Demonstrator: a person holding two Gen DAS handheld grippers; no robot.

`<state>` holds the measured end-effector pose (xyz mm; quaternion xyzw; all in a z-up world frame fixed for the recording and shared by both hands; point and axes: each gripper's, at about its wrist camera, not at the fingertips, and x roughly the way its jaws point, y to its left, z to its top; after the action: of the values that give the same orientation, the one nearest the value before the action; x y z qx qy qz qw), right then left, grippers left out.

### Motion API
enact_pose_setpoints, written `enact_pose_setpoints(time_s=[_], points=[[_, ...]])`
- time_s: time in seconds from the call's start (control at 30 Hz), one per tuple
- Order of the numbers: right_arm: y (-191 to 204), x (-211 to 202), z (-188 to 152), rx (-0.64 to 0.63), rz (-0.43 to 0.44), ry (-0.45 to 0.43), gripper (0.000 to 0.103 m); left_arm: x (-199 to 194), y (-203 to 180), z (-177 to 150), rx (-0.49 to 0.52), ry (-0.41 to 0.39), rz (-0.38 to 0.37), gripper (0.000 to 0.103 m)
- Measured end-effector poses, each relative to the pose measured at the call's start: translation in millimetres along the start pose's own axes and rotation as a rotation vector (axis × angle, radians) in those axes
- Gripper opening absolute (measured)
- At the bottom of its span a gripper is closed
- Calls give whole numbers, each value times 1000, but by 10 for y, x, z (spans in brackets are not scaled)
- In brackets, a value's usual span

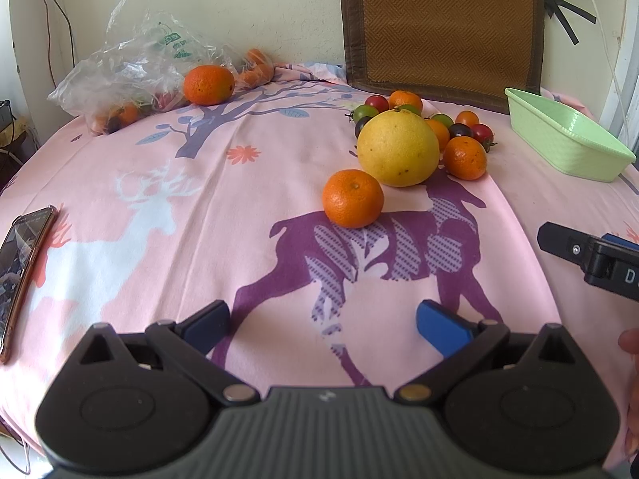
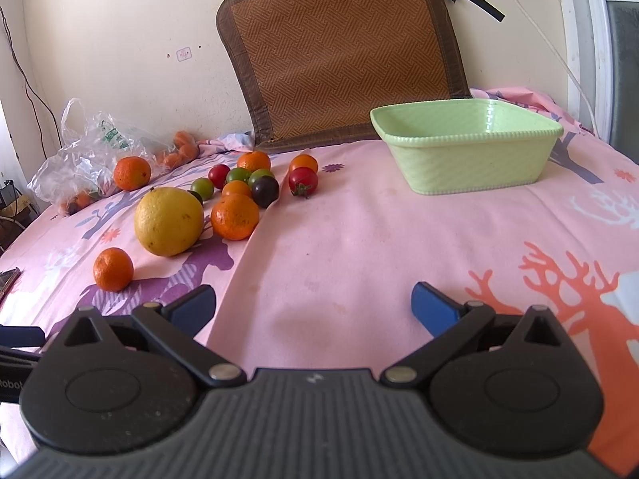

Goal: Organize fruits

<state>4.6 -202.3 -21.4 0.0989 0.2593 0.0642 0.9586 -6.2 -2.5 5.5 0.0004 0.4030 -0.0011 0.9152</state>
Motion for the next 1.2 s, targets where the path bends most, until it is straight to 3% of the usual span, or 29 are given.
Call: enact_pose_setpoints(time_s=[0.5,0.77,1.03,1.2], points=[[-11,-16,2,7,3,-9,103,-7,12,-11,2,-11,-3,103],[-2,-18,2,3,0,-10,103,-30,89,-65,32,-73,-42,103],[20,-30,-5,-5,10,-25,103,-130,342,-54,9,-220,-2,103],[64,-72,-16,-30,1,-61,103,-74,367,-60,14,-230,-25,103]])
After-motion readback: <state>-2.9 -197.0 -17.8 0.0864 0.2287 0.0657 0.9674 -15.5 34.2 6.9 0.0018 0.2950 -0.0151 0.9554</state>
